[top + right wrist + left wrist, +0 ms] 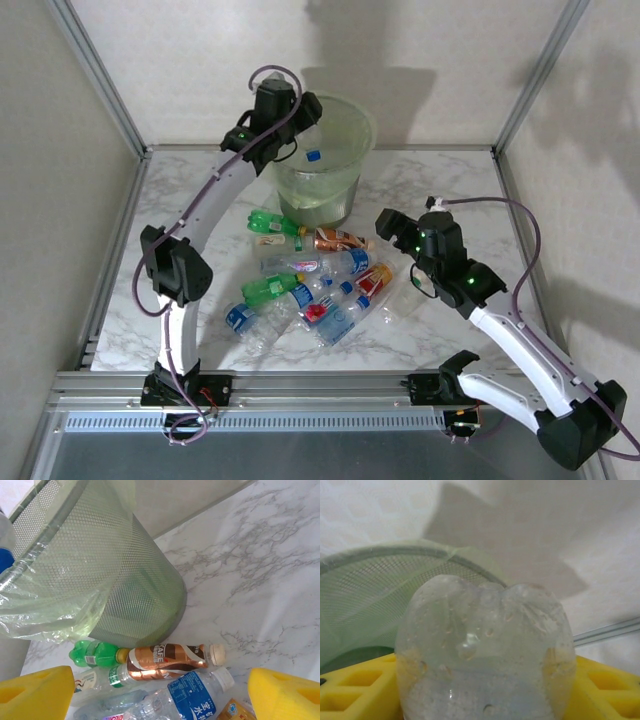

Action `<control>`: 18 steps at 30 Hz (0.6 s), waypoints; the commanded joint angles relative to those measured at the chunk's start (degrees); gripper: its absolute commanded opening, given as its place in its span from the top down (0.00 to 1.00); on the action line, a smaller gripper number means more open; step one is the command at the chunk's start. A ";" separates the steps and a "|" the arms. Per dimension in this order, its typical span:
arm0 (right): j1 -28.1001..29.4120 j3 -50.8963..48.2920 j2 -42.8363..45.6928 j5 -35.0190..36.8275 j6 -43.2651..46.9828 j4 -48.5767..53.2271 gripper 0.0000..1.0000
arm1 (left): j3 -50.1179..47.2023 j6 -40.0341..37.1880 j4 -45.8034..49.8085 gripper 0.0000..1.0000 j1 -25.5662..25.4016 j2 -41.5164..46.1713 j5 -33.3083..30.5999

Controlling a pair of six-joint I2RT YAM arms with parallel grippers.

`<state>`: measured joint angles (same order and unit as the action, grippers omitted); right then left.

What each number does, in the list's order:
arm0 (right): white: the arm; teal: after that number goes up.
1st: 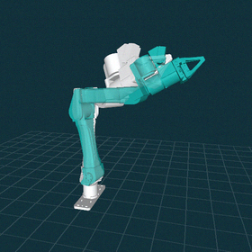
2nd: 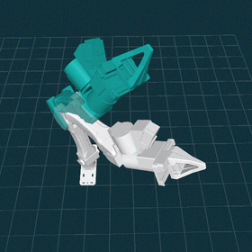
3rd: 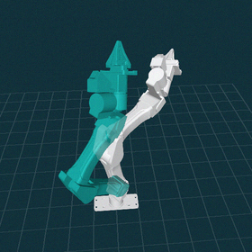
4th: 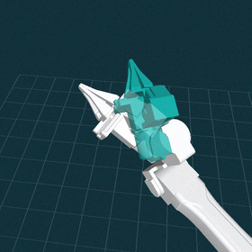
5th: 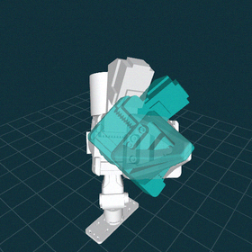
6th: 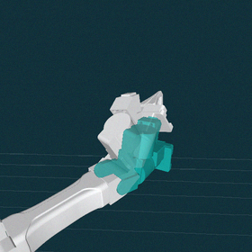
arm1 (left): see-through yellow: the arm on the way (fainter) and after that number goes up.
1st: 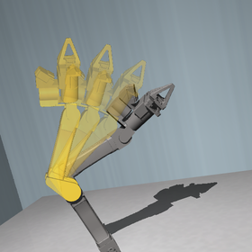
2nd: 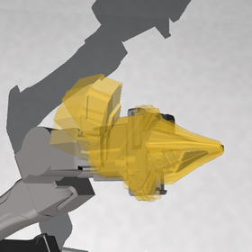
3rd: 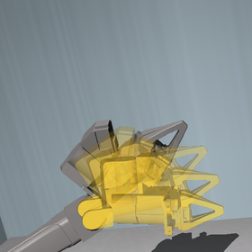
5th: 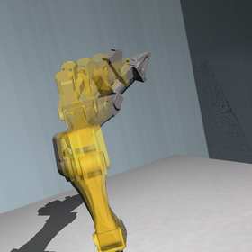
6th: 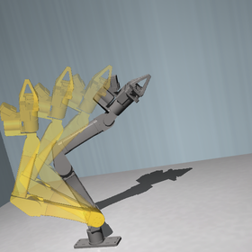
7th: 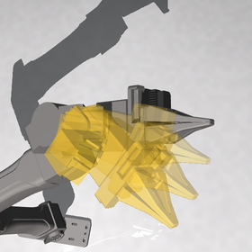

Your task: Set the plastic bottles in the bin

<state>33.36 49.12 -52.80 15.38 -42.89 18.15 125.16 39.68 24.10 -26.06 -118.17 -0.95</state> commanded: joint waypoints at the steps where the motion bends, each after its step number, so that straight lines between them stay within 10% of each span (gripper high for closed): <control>1: -0.10 -1.30 0.99 1.79 -0.95 1.68 0.10 | 1.92 0.09 0.99 0.34 -0.48 0.14 -1.24; 18: -0.27 1.28 -0.90 8.69 -4.65 11.95 0.10 | 0.87 -2.29 -0.35 0.19 -2.32 4.82 -3.41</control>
<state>33.36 48.42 -53.15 20.75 -45.89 25.63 125.16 39.16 24.69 -26.72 -118.30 -2.26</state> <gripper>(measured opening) 0.904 0.812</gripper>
